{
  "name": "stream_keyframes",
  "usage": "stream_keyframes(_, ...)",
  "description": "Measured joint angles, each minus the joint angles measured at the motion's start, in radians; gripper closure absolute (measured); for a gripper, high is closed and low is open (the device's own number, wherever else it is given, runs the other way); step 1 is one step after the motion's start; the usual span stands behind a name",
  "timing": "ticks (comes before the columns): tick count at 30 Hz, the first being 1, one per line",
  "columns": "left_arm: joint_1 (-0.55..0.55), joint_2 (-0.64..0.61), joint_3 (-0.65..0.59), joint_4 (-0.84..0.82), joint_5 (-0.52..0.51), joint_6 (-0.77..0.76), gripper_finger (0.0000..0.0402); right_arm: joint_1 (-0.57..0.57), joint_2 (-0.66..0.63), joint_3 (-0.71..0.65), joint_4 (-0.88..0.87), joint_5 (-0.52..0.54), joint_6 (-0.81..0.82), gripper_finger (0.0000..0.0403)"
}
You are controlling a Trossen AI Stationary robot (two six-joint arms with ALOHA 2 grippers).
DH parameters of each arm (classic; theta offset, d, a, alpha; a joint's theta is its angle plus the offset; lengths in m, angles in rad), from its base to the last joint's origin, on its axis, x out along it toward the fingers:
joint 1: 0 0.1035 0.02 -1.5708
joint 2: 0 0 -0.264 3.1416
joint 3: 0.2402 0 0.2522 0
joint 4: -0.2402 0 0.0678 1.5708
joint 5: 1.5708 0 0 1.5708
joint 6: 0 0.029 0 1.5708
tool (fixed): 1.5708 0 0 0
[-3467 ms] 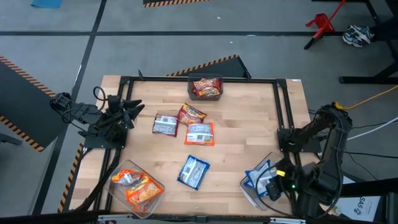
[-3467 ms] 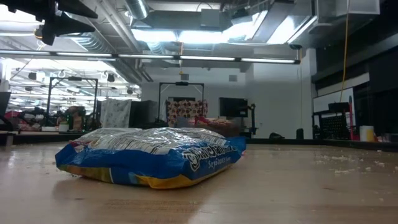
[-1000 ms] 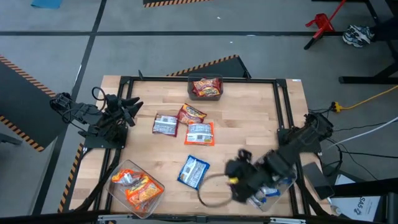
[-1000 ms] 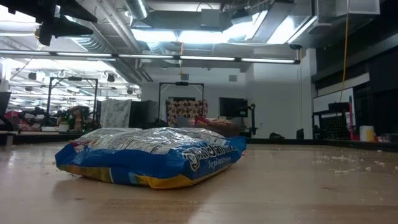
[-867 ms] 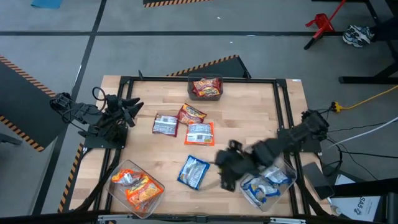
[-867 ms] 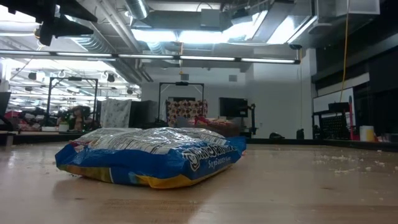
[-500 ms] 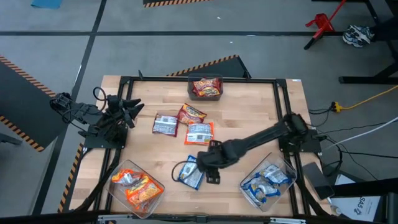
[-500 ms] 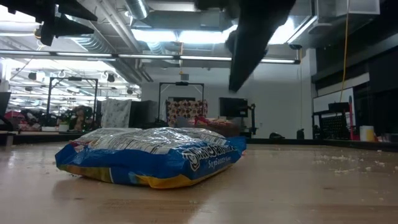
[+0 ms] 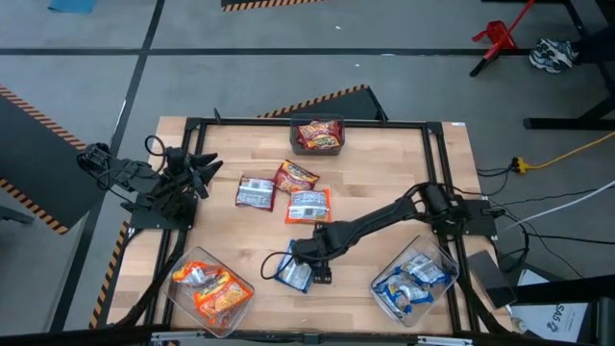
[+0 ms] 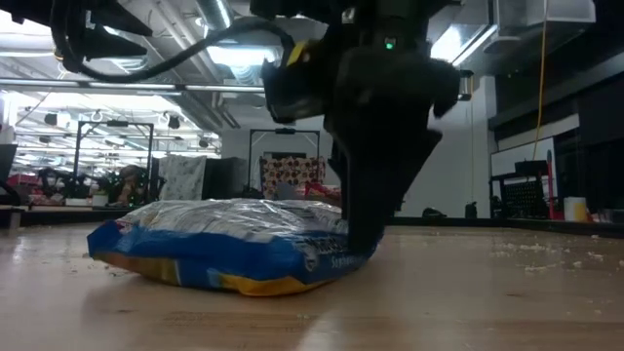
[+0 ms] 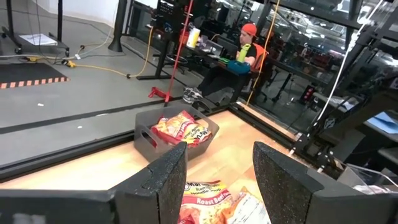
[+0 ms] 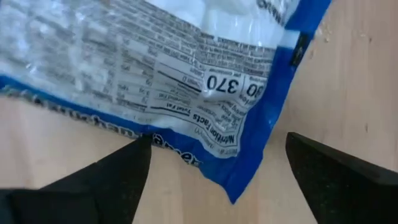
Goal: Sort Maruchan noodles
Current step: Put the blue noodle pack into the right transparent bin
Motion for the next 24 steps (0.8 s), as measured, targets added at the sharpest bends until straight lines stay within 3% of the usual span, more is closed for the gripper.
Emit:
stream_keyframes(6,0.0,0.0,0.0,-0.005,-0.002,0.0,0.0225,0.0,0.014,0.0,0.008,0.071,0.025,0.0128)
stream_keyframes(16,0.0,0.0,0.0,-0.024,-0.003,0.0,0.0225,-0.001,0.017,0.0,0.016,0.084,0.026,0.0379)
stream_keyframes(24,0.0,0.0,0.0,-0.024,-0.005,-0.001,0.0225,0.001,0.01,0.001,-0.003,0.067,0.048,0.04)
